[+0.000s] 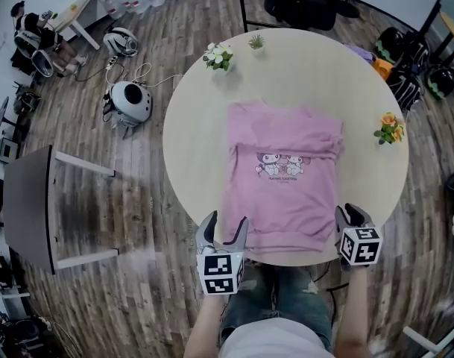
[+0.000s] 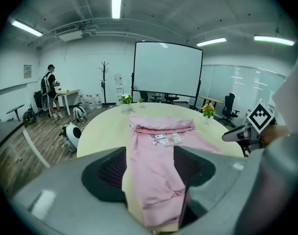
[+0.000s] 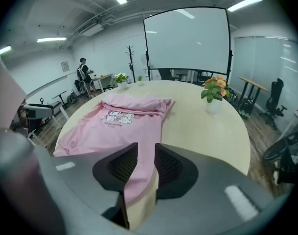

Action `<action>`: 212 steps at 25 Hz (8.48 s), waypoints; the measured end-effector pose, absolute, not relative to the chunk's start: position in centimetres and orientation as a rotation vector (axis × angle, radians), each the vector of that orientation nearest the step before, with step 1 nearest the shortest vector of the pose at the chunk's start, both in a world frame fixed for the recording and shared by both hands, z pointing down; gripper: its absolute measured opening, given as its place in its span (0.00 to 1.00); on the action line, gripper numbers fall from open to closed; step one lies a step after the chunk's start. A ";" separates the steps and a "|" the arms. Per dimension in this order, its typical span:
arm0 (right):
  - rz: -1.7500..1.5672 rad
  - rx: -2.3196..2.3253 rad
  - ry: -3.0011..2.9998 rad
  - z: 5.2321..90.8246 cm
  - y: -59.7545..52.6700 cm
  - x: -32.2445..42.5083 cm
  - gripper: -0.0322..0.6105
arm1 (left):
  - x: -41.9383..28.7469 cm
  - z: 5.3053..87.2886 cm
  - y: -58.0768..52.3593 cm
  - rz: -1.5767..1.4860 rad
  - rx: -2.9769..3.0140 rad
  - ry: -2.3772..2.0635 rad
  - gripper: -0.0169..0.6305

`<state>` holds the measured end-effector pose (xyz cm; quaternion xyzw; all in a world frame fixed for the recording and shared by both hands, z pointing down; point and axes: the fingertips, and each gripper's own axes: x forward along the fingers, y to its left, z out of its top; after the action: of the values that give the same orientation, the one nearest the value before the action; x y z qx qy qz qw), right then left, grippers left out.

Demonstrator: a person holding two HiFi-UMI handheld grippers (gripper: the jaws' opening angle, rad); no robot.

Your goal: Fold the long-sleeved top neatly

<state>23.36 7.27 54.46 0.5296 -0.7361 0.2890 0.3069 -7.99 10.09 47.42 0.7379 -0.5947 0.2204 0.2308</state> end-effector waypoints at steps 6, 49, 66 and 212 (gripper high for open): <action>0.808 1.423 -1.897 55.6 12.7 22.6 0.26 | -8.3 49.9 13.6 0.659 2.049 -1.540 0.49; 0.838 1.337 -1.808 61.2 21.7 20.1 0.27 | -8.4 60.0 19.6 0.823 1.889 -1.438 0.30; 0.710 1.391 -1.829 57.7 22.0 21.4 0.10 | -9.3 56.5 20.3 0.990 2.028 -1.490 0.13; 0.656 1.189 -1.892 59.5 -21.8 22.1 0.11 | -12.0 56.2 -24.3 1.099 1.874 -1.604 0.07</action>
<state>22.10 -21.83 59.51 0.4689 -0.7462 0.2588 0.3953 -12.04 -24.27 56.16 0.6771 -0.5797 0.3970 0.2189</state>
